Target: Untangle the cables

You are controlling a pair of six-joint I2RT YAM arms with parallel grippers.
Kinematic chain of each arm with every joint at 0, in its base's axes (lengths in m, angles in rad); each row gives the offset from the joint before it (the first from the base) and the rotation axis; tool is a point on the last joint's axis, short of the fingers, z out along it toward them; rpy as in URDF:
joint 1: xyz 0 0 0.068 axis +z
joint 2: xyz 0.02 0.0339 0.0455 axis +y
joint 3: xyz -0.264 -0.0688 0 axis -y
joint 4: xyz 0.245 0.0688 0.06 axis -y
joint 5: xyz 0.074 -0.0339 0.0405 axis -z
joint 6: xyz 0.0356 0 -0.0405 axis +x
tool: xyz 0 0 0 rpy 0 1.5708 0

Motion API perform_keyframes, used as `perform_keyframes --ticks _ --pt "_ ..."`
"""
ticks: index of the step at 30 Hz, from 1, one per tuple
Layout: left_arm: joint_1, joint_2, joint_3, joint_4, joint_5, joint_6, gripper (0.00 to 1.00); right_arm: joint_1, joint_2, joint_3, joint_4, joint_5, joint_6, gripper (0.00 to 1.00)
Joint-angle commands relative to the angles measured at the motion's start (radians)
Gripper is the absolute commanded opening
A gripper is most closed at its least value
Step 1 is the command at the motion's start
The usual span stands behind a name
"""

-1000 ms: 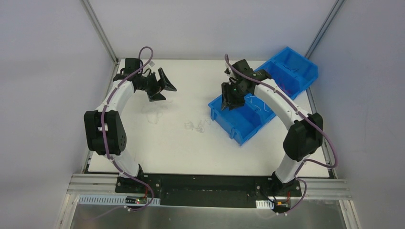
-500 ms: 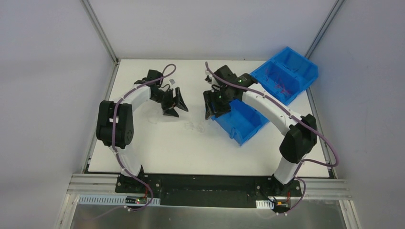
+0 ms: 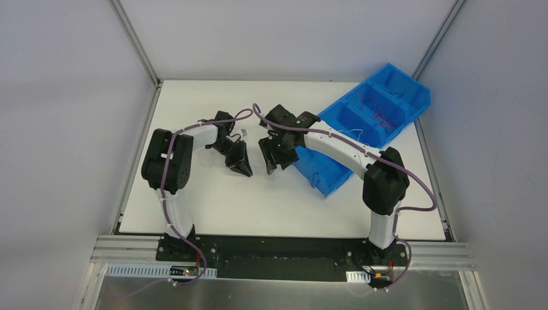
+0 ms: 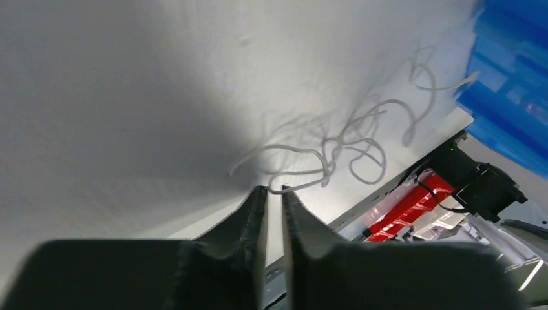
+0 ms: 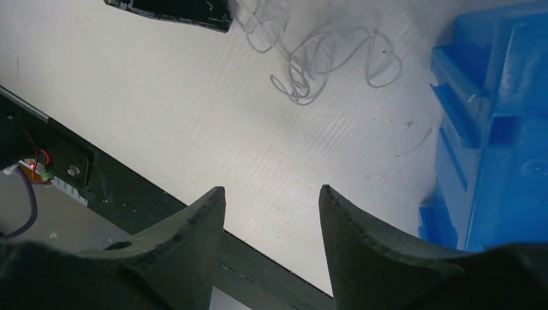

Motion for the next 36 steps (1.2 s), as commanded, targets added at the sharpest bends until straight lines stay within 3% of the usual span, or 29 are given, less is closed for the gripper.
perform_keyframes --ticks 1,2,16,27,30,35,36 --pt "0.041 -0.052 -0.052 -0.062 -0.046 0.058 0.05 0.006 0.016 0.016 0.040 0.055 -0.032 0.60" --pt "0.059 -0.064 -0.062 -0.072 -0.050 0.063 0.00 0.007 0.030 0.020 0.046 0.056 -0.042 0.60" --pt "0.120 -0.080 -0.047 -0.186 -0.102 0.139 0.00 0.033 0.278 0.259 0.049 0.220 0.000 0.61" --pt "0.134 -0.072 -0.013 -0.197 -0.096 0.120 0.00 0.033 0.362 0.227 0.079 0.148 -0.006 0.57" --pt "0.148 -0.077 -0.012 -0.197 -0.101 0.106 0.00 0.034 0.388 0.227 0.072 0.166 -0.018 0.45" --pt "0.234 -0.140 -0.008 -0.178 -0.110 0.051 0.00 0.034 0.383 0.200 0.048 0.252 -0.040 0.00" --pt "0.258 -0.164 -0.001 -0.167 -0.106 0.037 0.00 0.037 0.365 0.185 0.051 0.261 -0.043 0.00"
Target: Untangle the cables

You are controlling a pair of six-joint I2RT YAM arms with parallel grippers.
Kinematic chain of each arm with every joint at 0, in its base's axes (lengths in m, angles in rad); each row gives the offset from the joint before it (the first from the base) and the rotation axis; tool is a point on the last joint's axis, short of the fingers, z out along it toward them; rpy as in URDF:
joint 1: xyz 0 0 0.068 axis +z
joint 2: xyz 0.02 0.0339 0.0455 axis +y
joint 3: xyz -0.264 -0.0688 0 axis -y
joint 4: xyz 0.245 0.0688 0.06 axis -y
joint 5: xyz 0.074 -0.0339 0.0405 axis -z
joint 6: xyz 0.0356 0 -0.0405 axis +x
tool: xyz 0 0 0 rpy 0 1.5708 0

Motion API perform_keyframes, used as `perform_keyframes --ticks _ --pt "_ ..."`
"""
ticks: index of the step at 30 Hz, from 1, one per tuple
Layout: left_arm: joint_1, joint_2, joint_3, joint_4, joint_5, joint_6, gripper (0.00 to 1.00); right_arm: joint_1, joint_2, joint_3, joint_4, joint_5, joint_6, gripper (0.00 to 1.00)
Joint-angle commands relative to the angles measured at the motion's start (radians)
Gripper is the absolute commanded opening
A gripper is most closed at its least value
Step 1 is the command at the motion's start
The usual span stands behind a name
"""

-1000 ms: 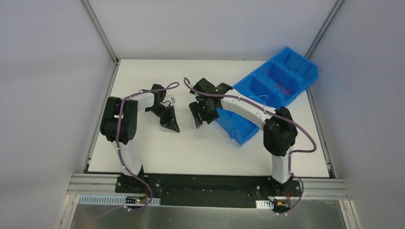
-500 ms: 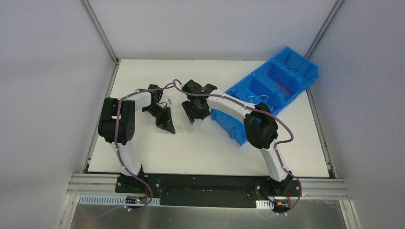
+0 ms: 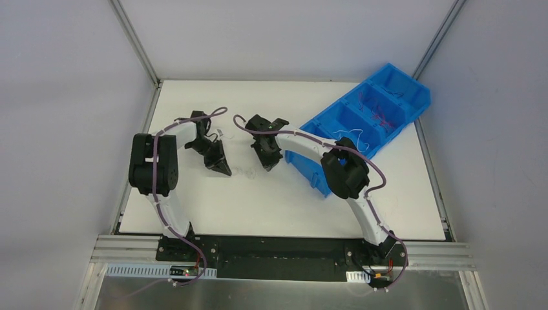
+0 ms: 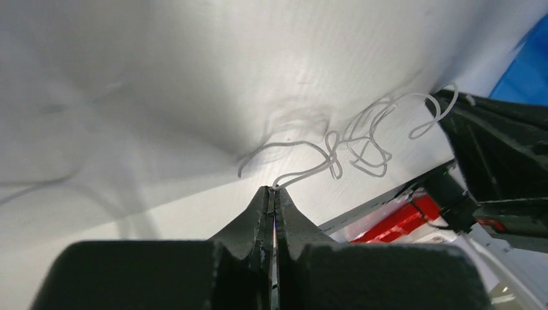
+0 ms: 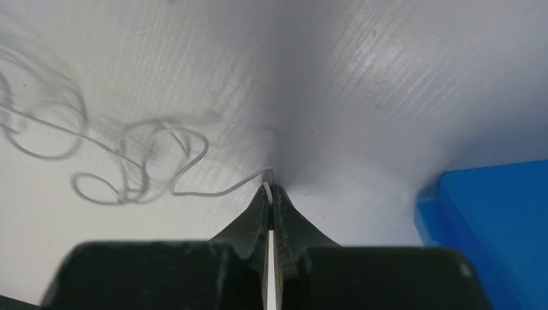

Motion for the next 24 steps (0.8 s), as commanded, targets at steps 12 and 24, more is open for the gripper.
perform_keyframes --ticks 12,24 --pt "0.408 -0.402 0.049 0.330 -0.089 -0.454 0.00 0.021 -0.458 -0.196 -0.102 0.115 0.082 0.00" --pt "0.479 -0.362 -0.066 0.521 0.083 -0.595 0.00 -0.059 -0.716 0.122 -0.206 0.307 0.073 0.00"
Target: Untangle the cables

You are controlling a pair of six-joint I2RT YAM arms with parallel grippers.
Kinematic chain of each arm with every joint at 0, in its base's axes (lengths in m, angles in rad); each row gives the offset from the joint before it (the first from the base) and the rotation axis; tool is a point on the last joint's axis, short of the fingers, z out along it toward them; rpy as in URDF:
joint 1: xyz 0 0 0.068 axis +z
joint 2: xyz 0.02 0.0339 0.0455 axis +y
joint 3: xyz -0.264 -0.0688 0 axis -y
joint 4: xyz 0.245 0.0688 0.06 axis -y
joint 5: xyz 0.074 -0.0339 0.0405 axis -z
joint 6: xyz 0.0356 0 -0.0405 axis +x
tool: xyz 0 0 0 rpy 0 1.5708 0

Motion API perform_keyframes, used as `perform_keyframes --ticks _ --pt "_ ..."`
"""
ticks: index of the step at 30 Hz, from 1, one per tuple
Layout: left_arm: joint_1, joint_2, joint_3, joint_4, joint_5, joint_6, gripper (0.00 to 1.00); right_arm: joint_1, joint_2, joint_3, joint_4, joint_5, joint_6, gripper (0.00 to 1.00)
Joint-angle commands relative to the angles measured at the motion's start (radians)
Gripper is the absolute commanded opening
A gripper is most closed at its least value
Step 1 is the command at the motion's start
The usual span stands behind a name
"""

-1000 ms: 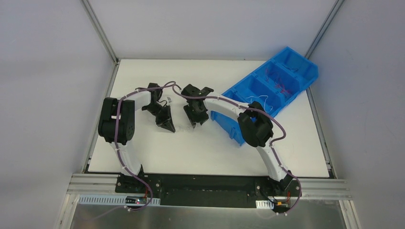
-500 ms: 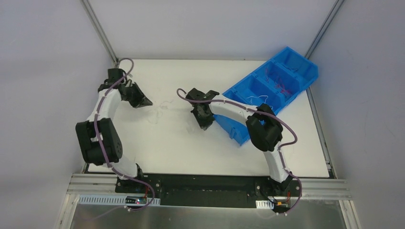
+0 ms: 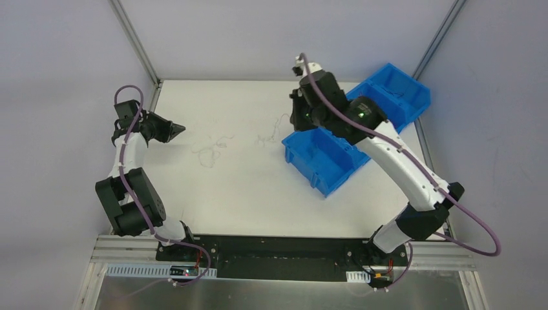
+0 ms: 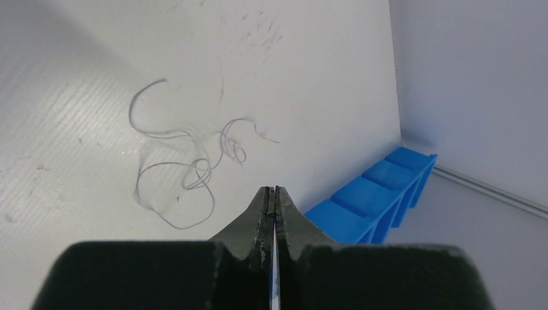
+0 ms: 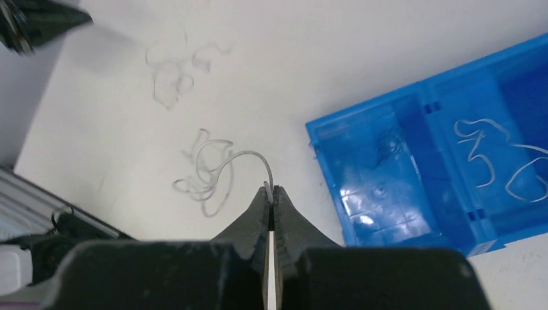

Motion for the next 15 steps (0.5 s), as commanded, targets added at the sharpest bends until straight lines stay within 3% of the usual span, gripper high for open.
perform_keyframes --ticks 1,3,5,8,13,15 --pt "-0.038 0.045 -0.008 0.128 0.150 -0.067 0.00 -0.087 -0.034 0.106 -0.077 0.104 -0.007 0.00" --pt "-0.082 0.067 0.027 0.127 0.186 -0.033 0.03 -0.147 -0.043 0.105 -0.078 0.119 -0.012 0.00" --pt "-0.116 0.086 0.041 0.124 0.210 -0.030 0.30 -0.222 -0.044 0.100 -0.082 0.134 -0.014 0.00" --pt "-0.153 0.098 0.050 0.119 0.224 -0.025 0.54 -0.358 -0.049 0.072 -0.081 0.124 0.004 0.00" --pt "-0.167 0.104 0.049 0.091 0.224 0.002 0.73 -0.542 -0.070 -0.060 -0.017 0.113 0.010 0.00" --pt "-0.167 0.110 0.054 0.056 0.221 0.034 0.76 -0.603 -0.070 -0.128 0.017 0.094 0.012 0.00"
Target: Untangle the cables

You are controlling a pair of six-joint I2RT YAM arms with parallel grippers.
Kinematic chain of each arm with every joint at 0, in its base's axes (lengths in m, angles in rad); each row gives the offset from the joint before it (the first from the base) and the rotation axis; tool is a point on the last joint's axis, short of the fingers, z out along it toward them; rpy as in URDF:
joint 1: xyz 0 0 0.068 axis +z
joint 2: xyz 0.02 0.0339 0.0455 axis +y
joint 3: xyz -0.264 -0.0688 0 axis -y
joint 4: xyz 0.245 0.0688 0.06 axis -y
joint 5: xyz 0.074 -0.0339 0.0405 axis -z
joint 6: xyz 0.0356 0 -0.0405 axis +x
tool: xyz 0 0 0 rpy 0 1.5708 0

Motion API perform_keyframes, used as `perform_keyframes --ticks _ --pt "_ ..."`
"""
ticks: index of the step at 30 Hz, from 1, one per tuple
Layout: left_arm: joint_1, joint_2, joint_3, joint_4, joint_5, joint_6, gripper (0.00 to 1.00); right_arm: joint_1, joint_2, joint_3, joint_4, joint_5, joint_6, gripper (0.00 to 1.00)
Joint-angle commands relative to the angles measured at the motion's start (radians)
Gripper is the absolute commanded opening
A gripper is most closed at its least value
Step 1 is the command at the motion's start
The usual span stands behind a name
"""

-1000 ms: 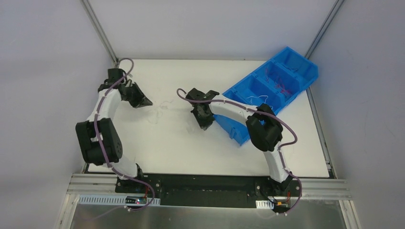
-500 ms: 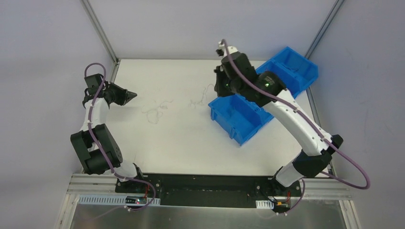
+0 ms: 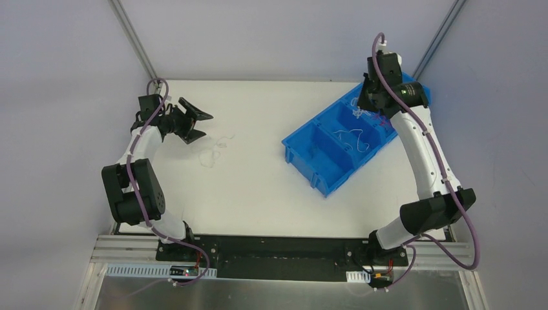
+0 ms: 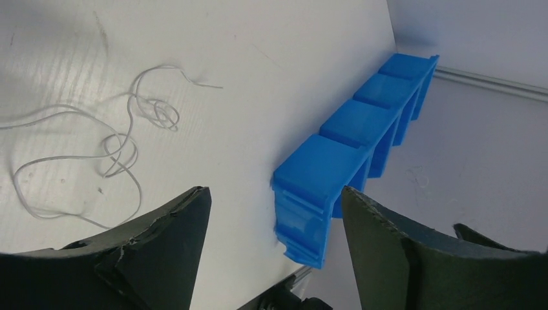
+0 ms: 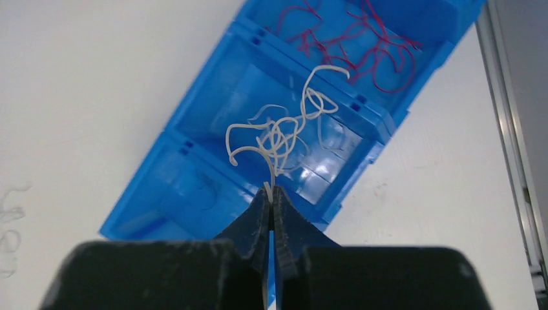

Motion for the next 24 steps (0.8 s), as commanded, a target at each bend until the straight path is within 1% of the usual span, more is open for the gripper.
perform_keyframes --ticks 1,6,11,12,13,14,15,17,18,21,23,24 --pt "0.006 0.012 0.044 -0.054 0.019 0.064 0.77 -0.095 -0.021 -0.124 0.060 -0.021 0.012 0.00" --pt "0.006 0.042 0.069 -0.208 -0.067 0.145 0.78 -0.141 0.027 -0.212 0.113 -0.074 0.004 0.00" --pt "0.008 0.066 0.073 -0.258 -0.109 0.184 0.79 -0.141 0.053 -0.252 0.146 -0.115 0.012 0.01" --pt "0.008 0.071 0.076 -0.273 -0.121 0.194 0.80 -0.141 0.065 -0.253 0.139 -0.123 0.012 0.16" --pt "0.008 0.078 0.080 -0.288 -0.139 0.204 0.81 -0.141 0.075 -0.252 0.131 -0.135 0.013 0.26" --pt "0.009 0.086 0.083 -0.307 -0.157 0.218 0.90 -0.141 0.085 -0.250 0.123 -0.160 0.014 0.32" --pt "0.010 0.098 0.089 -0.335 -0.178 0.236 0.95 -0.141 0.091 -0.246 0.118 -0.176 0.016 0.38" --pt "0.014 0.128 0.107 -0.391 -0.228 0.272 0.96 -0.140 0.090 -0.234 0.117 -0.212 0.026 0.51" --pt "0.017 0.142 0.112 -0.413 -0.251 0.289 0.96 -0.138 0.086 -0.224 0.120 -0.227 0.031 0.56" --pt "0.025 0.170 0.117 -0.425 -0.317 0.314 0.93 -0.121 0.081 -0.180 0.116 -0.286 0.037 0.62" --pt "0.026 0.198 0.133 -0.426 -0.349 0.330 0.90 -0.097 0.091 -0.139 0.104 -0.318 0.041 0.62" --pt "0.026 0.218 0.144 -0.427 -0.363 0.339 0.88 -0.077 0.098 -0.121 0.100 -0.372 0.040 0.62"
